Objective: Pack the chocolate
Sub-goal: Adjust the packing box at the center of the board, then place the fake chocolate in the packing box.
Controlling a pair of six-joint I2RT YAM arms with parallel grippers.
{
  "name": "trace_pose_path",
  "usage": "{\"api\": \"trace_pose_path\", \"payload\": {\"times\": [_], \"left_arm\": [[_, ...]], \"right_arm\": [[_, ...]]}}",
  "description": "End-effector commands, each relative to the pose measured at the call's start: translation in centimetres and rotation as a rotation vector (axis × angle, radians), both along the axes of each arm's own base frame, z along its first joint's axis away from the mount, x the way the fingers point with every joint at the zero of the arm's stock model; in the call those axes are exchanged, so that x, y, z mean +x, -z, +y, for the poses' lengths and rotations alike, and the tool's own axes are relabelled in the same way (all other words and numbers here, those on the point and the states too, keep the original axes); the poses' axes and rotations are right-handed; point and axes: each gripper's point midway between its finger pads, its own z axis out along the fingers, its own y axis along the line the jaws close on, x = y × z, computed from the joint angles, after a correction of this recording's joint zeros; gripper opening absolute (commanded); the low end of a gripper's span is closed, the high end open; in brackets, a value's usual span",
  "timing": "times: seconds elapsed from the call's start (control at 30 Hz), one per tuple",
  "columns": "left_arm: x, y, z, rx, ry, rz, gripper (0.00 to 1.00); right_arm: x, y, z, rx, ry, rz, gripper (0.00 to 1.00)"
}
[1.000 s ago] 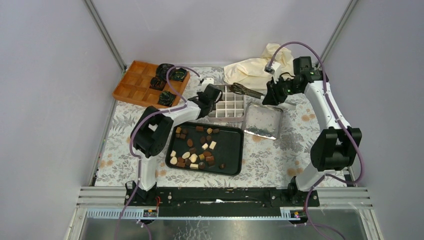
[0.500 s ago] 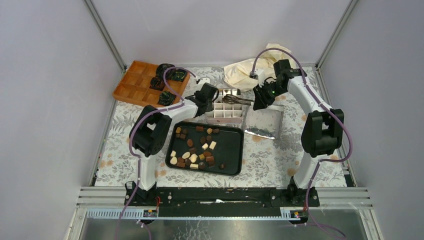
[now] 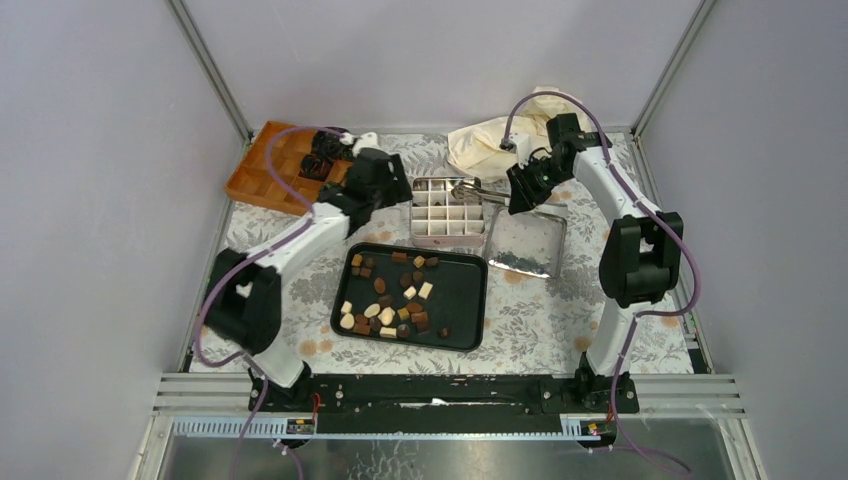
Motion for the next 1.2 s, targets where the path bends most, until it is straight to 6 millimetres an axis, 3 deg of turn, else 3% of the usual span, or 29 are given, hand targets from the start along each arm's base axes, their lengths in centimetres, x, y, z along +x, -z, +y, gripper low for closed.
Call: {"api": "trace_pose_path", "payload": {"times": [0.0,0.17,0.4,0.57,0.7,0.77,0.87,0.97,1.17], "left_arm": [[-2.0,-3.3,1.4,-0.139,0.014,-0.069,0.8],[-4.6,-4.5,3.4,-0.159,0.003,-0.103,0.85],[-7.2,-5.6,4.3,-0.222,-0.01,-0.146,0.9],[-8.3,-7.2,5.1,-0.255,-0.025,-0.19,0.98],[-9.6,-8.4,5.6,-0.284,-0.029,-0.203,0.99],[-10.5,-9.1,5.5,-0.319,-0.01,-0.221,0.99],[-12.4,-9.0,5.0,-0.428,0.041,-0.231,0.99],[-14.8,-9.2,4.3,-0.494,0.13,-0.254,0.99],[-19.8,-6.5,4.8,-0.6,0.138,-0.217,0.98]], "right_arm": [[1.2,-0.8,0.5,0.001,0.007,-0.028,0.1],[1.6,-0.5,0.6,-0.017,0.013,-0.024,0.19],[1.2,-1.3,0.8,-0.01,0.015,-0.031,0.41],[0.5,-2.9,0.8,0.007,0.015,-0.057,0.45],[-0.9,-4.5,0.9,0.026,-0.006,-0.075,0.44],[-2.6,-5.7,1.3,0.067,-0.052,-0.091,0.44],[-6.7,-8.3,2.5,0.176,-0.161,-0.129,0.44],[-10.8,-9.1,2.5,0.224,-0.212,-0.154,0.44],[-17.9,-7.0,1.1,0.216,-0.232,-0.128,0.44]]}}
